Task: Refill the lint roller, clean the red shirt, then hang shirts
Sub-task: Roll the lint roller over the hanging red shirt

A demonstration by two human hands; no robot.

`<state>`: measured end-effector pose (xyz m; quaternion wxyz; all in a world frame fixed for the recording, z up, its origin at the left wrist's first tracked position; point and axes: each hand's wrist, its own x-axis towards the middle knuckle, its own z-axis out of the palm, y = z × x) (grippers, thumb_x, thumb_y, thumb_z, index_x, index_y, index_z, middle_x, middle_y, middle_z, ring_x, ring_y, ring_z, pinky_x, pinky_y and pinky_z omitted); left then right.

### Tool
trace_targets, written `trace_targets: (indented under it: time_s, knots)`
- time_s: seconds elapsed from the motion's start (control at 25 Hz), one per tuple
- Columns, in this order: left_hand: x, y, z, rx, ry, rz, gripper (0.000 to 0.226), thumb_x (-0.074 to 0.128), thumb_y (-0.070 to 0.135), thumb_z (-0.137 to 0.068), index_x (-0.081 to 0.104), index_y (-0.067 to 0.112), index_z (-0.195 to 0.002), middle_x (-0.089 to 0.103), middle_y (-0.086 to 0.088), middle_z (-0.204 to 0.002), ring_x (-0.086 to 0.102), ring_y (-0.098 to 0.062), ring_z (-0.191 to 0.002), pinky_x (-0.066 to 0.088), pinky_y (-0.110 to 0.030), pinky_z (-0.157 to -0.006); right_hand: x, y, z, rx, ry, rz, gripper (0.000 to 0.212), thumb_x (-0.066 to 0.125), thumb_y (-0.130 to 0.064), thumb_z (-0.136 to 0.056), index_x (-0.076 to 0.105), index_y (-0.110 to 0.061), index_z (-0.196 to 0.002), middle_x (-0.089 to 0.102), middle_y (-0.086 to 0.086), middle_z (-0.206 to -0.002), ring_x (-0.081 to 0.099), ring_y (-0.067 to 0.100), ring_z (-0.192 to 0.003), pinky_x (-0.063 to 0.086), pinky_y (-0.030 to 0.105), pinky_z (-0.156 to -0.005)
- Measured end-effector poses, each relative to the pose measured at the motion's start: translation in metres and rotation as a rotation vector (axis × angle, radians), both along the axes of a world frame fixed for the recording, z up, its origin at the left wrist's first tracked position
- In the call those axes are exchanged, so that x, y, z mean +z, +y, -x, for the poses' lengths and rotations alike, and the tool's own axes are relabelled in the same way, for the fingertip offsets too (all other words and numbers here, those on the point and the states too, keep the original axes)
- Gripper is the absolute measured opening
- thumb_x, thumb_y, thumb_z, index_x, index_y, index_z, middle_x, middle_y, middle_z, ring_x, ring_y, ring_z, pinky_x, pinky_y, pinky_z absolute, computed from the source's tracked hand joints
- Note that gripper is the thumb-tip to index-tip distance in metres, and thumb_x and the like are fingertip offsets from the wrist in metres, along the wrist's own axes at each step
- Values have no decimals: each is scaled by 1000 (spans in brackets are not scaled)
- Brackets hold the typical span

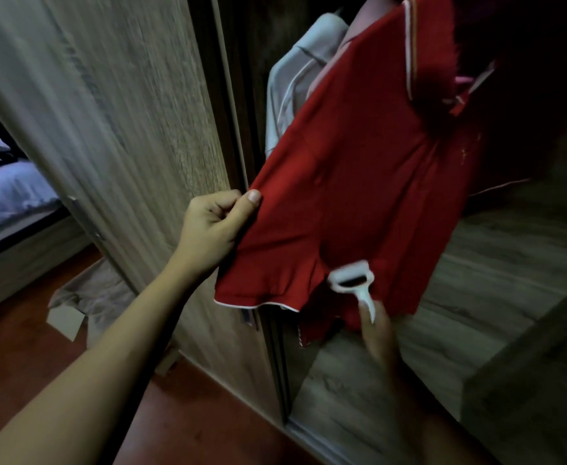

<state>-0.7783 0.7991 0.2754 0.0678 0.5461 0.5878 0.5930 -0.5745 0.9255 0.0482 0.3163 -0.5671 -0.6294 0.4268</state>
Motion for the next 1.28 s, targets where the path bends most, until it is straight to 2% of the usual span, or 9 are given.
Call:
trace_targets:
  time_s: [0.2,0.28,0.36,0.44,0.56,0.64,0.88,1.12,1.28]
  knots:
    - [3,-2,-3,-32,-29,10,45,52,21,-89,38,5,-49,30,10,-44,26,1,-42,21,-15,-41,165,24,2,24,157,-599,21,47,-30,-96,59,-16,-105,58,-6,-74,50,8,-60,32,22,-58]
    - [3,-2,-3,-48,-52,14,43,52,22,-89,37,11,-49,32,13,-41,28,1,-41,23,-15,-41,205,27,4,33,182,-695,21,47,-37,-95,60,-21,-98,53,-11,-64,49,1,-55,33,14,-54]
    - [2,-2,-1,-46,-53,15,45,53,26,-88,38,10,-49,33,13,-42,28,2,-42,23,-15,-41,193,24,9,44,175,-624,26,43,-41,-95,57,-21,-84,52,-8,-58,50,1,-53,33,11,-51]
    - [1,-2,1,-49,-43,14,49,53,29,-87,37,2,-49,31,12,-45,26,2,-44,21,-16,-42,135,10,12,68,124,-420,31,42,-47,-94,53,-22,-79,54,-4,-59,58,17,-59,37,21,-54]
    - [-1,0,4,-47,-9,10,51,53,23,-88,36,-7,-51,28,7,-49,26,1,-45,21,-16,-43,51,-17,4,126,-140,-171,37,44,-44,-93,64,-13,-88,69,12,-83,66,35,-88,44,33,-68]
    - [0,0,4,-44,15,4,51,53,22,-88,37,-10,-52,28,6,-49,26,0,-45,21,-16,-43,50,-10,-1,105,-194,-228,37,47,-39,-94,66,-7,-96,71,18,-95,66,36,-93,46,36,-73]
    - [-1,-1,3,-40,-11,16,45,52,20,-89,37,8,-49,30,14,-42,26,3,-41,20,-13,-41,185,82,-25,-157,107,-506,40,43,-35,-97,66,-3,-95,67,20,-86,61,30,-79,37,30,-63]
    - [1,-2,4,-41,31,24,48,52,20,-88,37,-3,-49,30,8,-47,26,2,-43,20,-14,-42,69,32,-13,104,-121,-145,39,46,-32,-96,68,0,-93,69,23,-95,65,34,-92,36,32,-65]
    - [0,-1,5,-46,39,16,49,51,17,-89,36,-7,-49,29,6,-48,26,2,-43,20,-14,-41,106,76,-27,-88,-4,-243,41,45,-32,-96,68,2,-93,67,28,-97,64,39,-95,42,35,-71]
